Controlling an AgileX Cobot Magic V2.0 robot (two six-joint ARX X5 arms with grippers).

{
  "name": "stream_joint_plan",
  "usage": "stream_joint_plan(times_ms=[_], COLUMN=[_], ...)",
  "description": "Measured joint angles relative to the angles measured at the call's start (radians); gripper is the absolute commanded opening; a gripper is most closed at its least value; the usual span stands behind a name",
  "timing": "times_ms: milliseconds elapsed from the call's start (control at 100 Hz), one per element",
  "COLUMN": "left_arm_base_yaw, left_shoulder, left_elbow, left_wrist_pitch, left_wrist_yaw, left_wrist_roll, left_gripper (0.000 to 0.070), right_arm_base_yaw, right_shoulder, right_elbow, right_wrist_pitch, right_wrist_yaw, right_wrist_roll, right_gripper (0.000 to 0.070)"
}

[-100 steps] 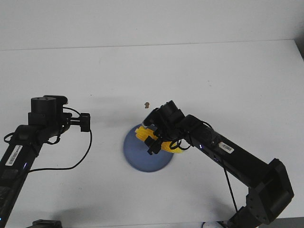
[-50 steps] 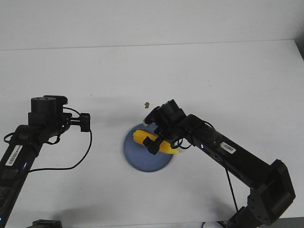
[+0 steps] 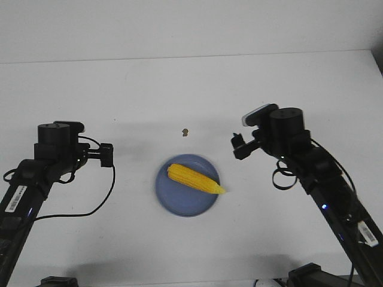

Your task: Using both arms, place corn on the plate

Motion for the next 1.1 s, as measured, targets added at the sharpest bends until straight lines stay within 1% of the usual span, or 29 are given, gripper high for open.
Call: stream_joint_plan(times_ms=[110, 200, 310, 430, 610, 730, 760, 790, 800, 900, 950, 1020, 1100], left_arm_base_yaw=[0.0, 0.0, 0.0, 0.004, 0.006, 0.006, 0.006, 0.006, 0.006, 0.006, 0.006, 0.006, 0.006], left_shoulder=[-0.055, -0.108, -0.195, -0.321, -0.535, -0.686, -0.72, -0.752, -0.762, -0.846, -0.875, -0.89, -0.892], left_elbow=[0.0, -0.001, -0.045, -0.154, -0.364, -0.485, -0.508, -0.529, -0.534, -0.583, -0.594, -0.594, -0.594], left_wrist_pitch=[0.019, 0.03, 0.09, 0.156, 0.252, 0.293, 0.297, 0.3, 0.3, 0.317, 0.332, 0.338, 0.336], left_wrist_yaw=[0.0, 0.0, 0.0, 0.0, -0.019, -0.019, -0.02, -0.021, -0.022, -0.048, -0.078, -0.118, -0.146], left_wrist_roll=[-0.001, -0.001, -0.001, -0.006, -0.024, -0.033, -0.038, -0.043, -0.046, -0.063, -0.077, -0.083, -0.087], left_gripper=[0.0626, 0.0626, 0.0627, 0.0627, 0.0637, 0.0641, 0.0656, 0.07, 0.07, 0.07, 0.07, 0.07, 0.07], right_arm_base_yaw=[-0.087, -0.142, -0.201, -0.253, -0.265, -0.265, -0.265, -0.265, -0.265, -0.265, -0.265, -0.265, -0.265], right_shoulder=[-0.091, -0.176, -0.294, -0.444, -0.677, -0.827, -0.861, -0.895, -0.907, -1.003, -1.041, -1.08, -1.085], right_elbow=[-0.01, -0.059, -0.176, -0.338, -0.557, -0.683, -0.71, -0.733, -0.74, -0.788, -0.792, -0.792, -0.792], right_wrist_pitch=[0.005, 0.03, 0.104, 0.2, 0.286, 0.292, 0.291, 0.291, 0.291, 0.293, 0.296, 0.317, 0.323], right_wrist_yaw=[0.001, 0.001, 0.0, 0.001, -0.004, -0.022, -0.025, -0.025, -0.026, -0.026, -0.026, -0.02, -0.002], right_wrist_roll=[-0.009, -0.017, -0.024, -0.024, -0.015, -0.006, -0.003, 0.003, 0.005, 0.031, 0.037, 0.043, 0.046], right_gripper=[0.0608, 0.0608, 0.0608, 0.0608, 0.0608, 0.0608, 0.0608, 0.0608, 0.0608, 0.0608, 0.0608, 0.0608, 0.0608])
